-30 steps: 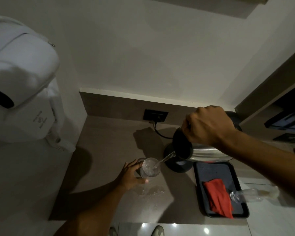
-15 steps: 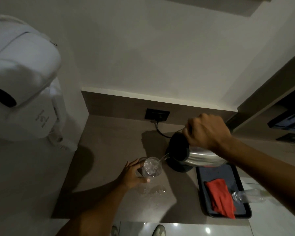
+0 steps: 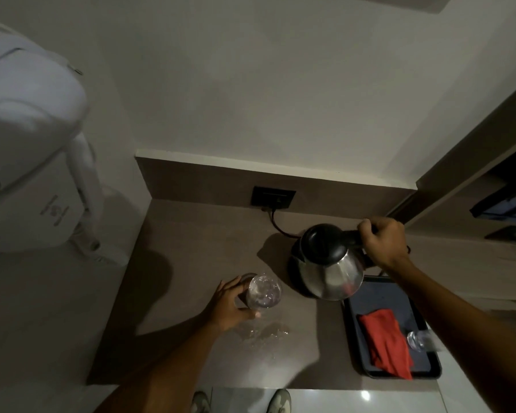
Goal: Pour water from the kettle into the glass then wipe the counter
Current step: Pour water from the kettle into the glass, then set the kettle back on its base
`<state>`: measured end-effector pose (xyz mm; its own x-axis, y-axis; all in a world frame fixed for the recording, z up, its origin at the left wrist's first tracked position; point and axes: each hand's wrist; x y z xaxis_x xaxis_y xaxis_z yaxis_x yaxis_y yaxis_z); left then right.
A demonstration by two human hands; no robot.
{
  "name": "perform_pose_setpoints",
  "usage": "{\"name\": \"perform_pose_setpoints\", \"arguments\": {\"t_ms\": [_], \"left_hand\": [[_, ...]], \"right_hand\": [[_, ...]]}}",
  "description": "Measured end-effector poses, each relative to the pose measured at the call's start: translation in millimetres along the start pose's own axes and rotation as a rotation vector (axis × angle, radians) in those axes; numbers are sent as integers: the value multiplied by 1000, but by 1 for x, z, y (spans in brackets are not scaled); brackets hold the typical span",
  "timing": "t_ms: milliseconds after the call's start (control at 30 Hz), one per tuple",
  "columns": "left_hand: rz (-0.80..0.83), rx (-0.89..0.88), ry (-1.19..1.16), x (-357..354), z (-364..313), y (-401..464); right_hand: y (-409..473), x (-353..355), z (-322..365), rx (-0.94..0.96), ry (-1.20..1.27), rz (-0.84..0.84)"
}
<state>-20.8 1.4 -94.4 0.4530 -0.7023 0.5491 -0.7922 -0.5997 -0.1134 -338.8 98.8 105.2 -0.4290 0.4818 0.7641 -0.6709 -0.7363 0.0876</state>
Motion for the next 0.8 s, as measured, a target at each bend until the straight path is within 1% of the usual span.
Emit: {"name": "perform_pose_setpoints", "arguments": {"t_ms": [200,300,400,600,700,800], "left_hand": [[-29,-56,-14,0,2,1],[-37,-56,-32,1,-1,0],[-30,-54,-44,2,-4,1],[-35,-40,-61,0,-8,0],[-41,-27,-80,0,-9,0],[-46,-11,-79,0,-12,0]], "right_hand": [[9,-19,-36,-114,171,-68],[10,-27,-54,-219,258,-66],[11,-27,-69,-272,322,-43],[13,-22,-90,-269,311,13],[9,-22,-87,-201,262,19],[3,-18,-79,-210,242,26]]}}
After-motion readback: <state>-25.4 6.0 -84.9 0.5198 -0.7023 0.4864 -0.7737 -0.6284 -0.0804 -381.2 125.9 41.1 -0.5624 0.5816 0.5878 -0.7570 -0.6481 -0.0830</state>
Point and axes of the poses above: each hand's wrist, its own y-axis towards the middle knuckle, its own x-axis out of the back of the hand, z = x × y, and after that the axes turned 6 degrees about -x, right-handed
